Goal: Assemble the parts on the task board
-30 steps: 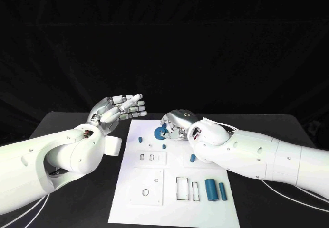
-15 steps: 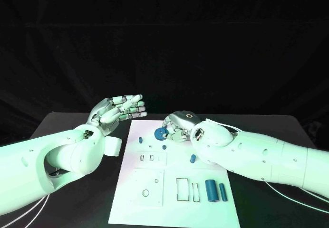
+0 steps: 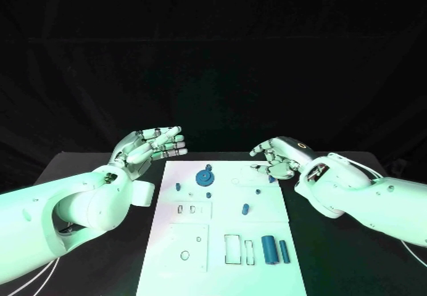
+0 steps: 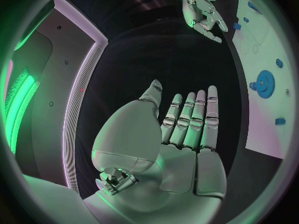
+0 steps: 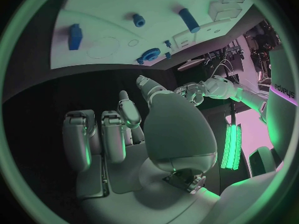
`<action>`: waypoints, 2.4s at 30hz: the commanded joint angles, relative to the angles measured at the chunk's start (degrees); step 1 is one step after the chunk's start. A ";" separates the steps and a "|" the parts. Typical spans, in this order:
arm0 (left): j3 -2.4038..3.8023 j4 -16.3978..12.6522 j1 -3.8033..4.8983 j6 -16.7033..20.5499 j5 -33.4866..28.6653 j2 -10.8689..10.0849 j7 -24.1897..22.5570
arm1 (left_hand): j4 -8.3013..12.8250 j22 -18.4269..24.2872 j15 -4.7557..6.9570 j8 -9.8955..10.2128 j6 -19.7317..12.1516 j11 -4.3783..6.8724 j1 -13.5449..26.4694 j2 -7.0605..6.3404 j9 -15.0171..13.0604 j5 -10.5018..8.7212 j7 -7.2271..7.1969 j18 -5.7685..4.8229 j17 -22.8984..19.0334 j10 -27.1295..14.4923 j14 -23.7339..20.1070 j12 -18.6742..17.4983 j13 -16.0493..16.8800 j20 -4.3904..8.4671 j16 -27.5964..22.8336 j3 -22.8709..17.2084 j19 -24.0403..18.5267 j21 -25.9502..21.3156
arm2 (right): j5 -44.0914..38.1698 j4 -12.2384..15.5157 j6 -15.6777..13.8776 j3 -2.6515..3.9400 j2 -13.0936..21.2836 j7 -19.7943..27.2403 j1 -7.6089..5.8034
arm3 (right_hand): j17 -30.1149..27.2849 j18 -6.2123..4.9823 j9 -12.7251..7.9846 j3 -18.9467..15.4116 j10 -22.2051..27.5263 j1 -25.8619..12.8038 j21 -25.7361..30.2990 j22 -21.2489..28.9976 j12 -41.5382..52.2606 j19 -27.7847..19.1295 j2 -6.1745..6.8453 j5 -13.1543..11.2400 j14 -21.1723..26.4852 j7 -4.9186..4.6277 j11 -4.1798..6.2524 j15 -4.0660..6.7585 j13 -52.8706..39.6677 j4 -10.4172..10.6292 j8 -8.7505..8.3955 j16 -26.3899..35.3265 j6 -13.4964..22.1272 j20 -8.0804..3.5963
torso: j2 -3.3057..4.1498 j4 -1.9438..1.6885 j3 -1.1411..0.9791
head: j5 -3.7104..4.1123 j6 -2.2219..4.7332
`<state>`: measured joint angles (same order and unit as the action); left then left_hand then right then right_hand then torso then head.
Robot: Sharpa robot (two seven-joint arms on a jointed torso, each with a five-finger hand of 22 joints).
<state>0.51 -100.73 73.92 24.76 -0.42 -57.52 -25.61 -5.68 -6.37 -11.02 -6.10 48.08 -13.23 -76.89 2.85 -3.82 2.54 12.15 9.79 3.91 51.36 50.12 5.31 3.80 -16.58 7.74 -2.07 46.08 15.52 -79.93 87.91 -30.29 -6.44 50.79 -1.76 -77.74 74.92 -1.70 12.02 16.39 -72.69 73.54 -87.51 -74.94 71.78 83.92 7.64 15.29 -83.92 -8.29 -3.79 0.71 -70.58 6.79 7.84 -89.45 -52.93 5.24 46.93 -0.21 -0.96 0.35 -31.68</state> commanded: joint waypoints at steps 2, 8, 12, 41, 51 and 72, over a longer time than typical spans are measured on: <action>-0.09 0.40 0.04 -2.10 -0.37 0.34 -0.21 | 0.25 0.09 0.02 0.31 -0.43 -0.05 -0.21 0.39 0.02 0.31 4.24 0.28 -0.05 -0.33 -0.22 -0.40 -0.06 0.07 -0.18 -0.01 -0.28 -0.16 | 7.06 0.79 2.09 0.00 3.13 5.69 0.24 | 13.73 0.73 -0.17 -0.11 0.55 0.74 0.34 -11.47 -0.34 4.19 0.36 -0.51 -5.73 -0.19 0.13 -0.10 0.17 -0.45 -0.39 0.24 -0.31 0.15 | -0.54 0.58 -0.48 | 0.27 -0.25; -0.26 0.82 0.02 -2.48 -0.41 0.66 -0.16 | 0.27 0.09 0.02 0.31 -0.43 -0.05 -0.24 0.41 0.02 0.31 4.24 0.28 -0.05 -0.33 -0.22 -0.40 -0.06 0.07 -0.18 -0.02 -0.28 -0.16 | 8.36 -0.74 3.53 -0.01 5.45 6.81 0.76 | 13.65 0.66 -0.52 -0.46 1.12 1.01 0.57 -11.21 -0.91 4.04 1.00 -0.53 -5.70 -0.46 -0.11 -0.27 0.67 -0.72 -1.26 0.29 0.78 0.24 | -0.77 0.76 -0.75 | 0.68 -0.41; -0.31 1.02 0.01 -3.07 -0.42 0.82 -0.17 | 0.49 0.11 0.02 0.35 -0.44 -0.05 -0.50 0.48 0.02 0.32 4.22 0.28 -0.04 -0.34 -0.19 -0.44 -0.06 0.06 -0.20 -0.14 -0.27 -0.14 | 8.67 -1.96 4.65 -0.02 5.72 7.07 1.22 | 13.70 0.67 -0.62 -0.72 1.35 1.12 0.56 -11.25 -1.14 4.05 1.22 0.69 -5.71 -0.59 -0.23 -0.39 0.85 -0.78 -1.52 0.27 0.96 0.33 | -0.66 0.76 -0.73 | 0.88 -0.23; -0.35 1.33 -0.02 -3.80 -0.42 0.92 0.00 | 1.35 0.22 0.02 0.45 -0.43 -0.04 -1.45 0.93 -0.01 0.32 4.21 0.27 -0.01 -0.32 -0.17 -0.57 -0.04 0.06 -0.33 -0.75 -0.28 -0.12 | 8.92 -10.09 7.42 -0.07 -0.43 5.48 4.16 | 13.77 0.65 -0.85 0.16 1.46 3.67 0.66 -11.19 -1.28 4.00 0.68 1.50 -5.73 -0.79 -0.35 -0.49 0.86 -2.37 -2.13 0.24 1.28 0.47 | -0.13 0.33 -1.08 | 0.93 -1.16; -0.35 1.31 -0.01 -3.74 -0.42 0.94 0.07 | 1.42 0.23 0.01 0.46 -0.44 -0.04 -1.52 0.98 -0.01 0.32 4.21 0.27 -0.01 -0.33 -0.19 -0.59 -0.04 0.06 -0.35 -0.82 -0.28 -0.12 | 8.75 -10.89 8.20 -0.07 -1.28 5.06 4.18 | 13.81 0.67 -0.67 0.37 0.95 3.58 0.61 -11.28 -0.81 4.04 0.17 1.46 -5.74 -0.78 -0.35 -0.52 0.41 -2.29 -1.68 0.22 0.15 0.51 | -0.18 0.25 -1.09 | 1.02 -1.17; -0.34 1.25 -0.01 -3.48 -0.42 0.89 0.26 | 1.47 0.24 0.01 0.48 -0.45 -0.05 -1.55 1.02 0.00 0.32 4.22 0.27 -0.02 -0.35 -0.21 -0.61 -0.04 0.06 -0.37 -0.86 -0.29 -0.12 | 8.43 -10.79 8.50 -0.07 -1.81 4.40 4.19 | 14.14 0.78 0.48 1.13 -0.97 3.65 0.28 -11.75 1.07 4.30 -1.19 1.54 -5.83 0.48 0.70 0.29 -1.45 -2.64 1.34 0.03 -4.94 -0.12 | -0.15 0.26 -1.14 | 0.88 -1.35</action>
<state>0.14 -99.37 73.88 22.17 -0.83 -56.67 -25.02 -4.56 -6.19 -11.02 -5.89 48.09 -13.23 -77.95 3.92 -3.83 2.54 12.15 9.79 3.91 51.36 50.12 4.88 3.80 -16.58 7.75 -2.87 46.08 15.52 -71.19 77.08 -21.91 -6.53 49.04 3.13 -73.58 74.90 -1.70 12.44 17.09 -73.15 77.23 -87.20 -74.92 72.55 83.92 6.95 16.53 -84.02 -7.75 -3.01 0.62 -71.97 4.18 9.02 -89.45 -57.56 5.23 46.77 0.07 -2.08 1.19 -33.00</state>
